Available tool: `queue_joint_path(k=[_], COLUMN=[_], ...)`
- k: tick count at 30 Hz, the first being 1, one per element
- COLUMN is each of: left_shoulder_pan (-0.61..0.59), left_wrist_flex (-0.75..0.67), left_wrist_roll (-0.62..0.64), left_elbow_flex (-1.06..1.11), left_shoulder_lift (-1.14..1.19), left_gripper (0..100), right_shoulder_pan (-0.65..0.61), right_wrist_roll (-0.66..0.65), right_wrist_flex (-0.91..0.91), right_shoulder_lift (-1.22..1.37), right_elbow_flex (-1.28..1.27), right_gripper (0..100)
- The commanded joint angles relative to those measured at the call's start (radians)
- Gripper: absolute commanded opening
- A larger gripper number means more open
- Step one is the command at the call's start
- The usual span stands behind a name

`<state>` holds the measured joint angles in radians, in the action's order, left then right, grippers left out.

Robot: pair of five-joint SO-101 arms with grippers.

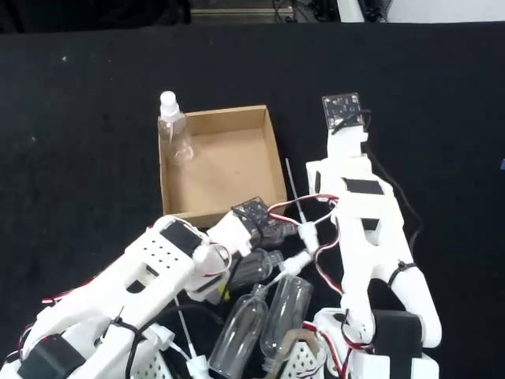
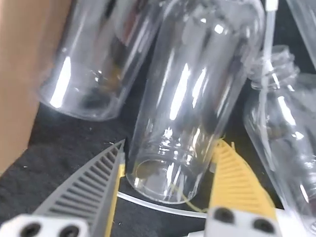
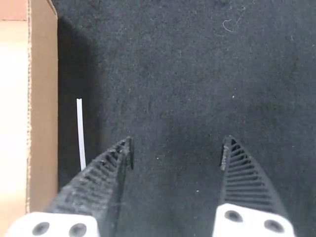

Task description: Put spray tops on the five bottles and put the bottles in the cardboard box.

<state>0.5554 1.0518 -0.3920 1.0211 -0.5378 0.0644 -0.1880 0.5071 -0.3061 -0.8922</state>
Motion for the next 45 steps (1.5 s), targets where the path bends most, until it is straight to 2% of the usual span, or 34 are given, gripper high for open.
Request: queue_joint_path(k=[1,5,10,22,33,40,43,45], left_shoulder_pan=[-0.004,-0.013,-0.004,-0.016,-0.220,-0.232,-0.239,-0.242], left_wrist_flex=[0.011,0.020,0.135,0.235,0.328,0.307,0.381,0.453], left_wrist_roll=[0.011,0.011,-0.012,-0.034,-0.342,-0.356,-0.359,-0.405], left_elbow_flex=[-0.015,-0.016,-0.081,-0.088,-0.111,-0.114,-0.170,-0.217], left_shoulder_lift=[-0.032,-0.032,-0.034,-0.034,-0.032,-0.034,-0.049,-0.081], left_gripper=[23,22,22,22,23,22,22,22], right_shoulder_pan=[0.014,0.014,0.014,0.014,0.014,0.014,0.014,0.014], right_wrist_roll=[0.008,0.008,0.008,0.008,0.008,0.008,0.008,0.008], right_wrist_flex=[-0.025,-0.025,-0.025,-0.025,-0.025,-0.025,-0.025,-0.025], right_shoulder_lift=[-0.054,-0.054,-0.054,-0.054,-0.054,-0.054,-0.054,-0.054], right_elbow_flex=[0.022,0.022,0.022,0.022,0.022,0.021,0.021,0.021], right_gripper=[26.5,26.5,26.5,26.5,26.5,26.5,26.5,26.5])
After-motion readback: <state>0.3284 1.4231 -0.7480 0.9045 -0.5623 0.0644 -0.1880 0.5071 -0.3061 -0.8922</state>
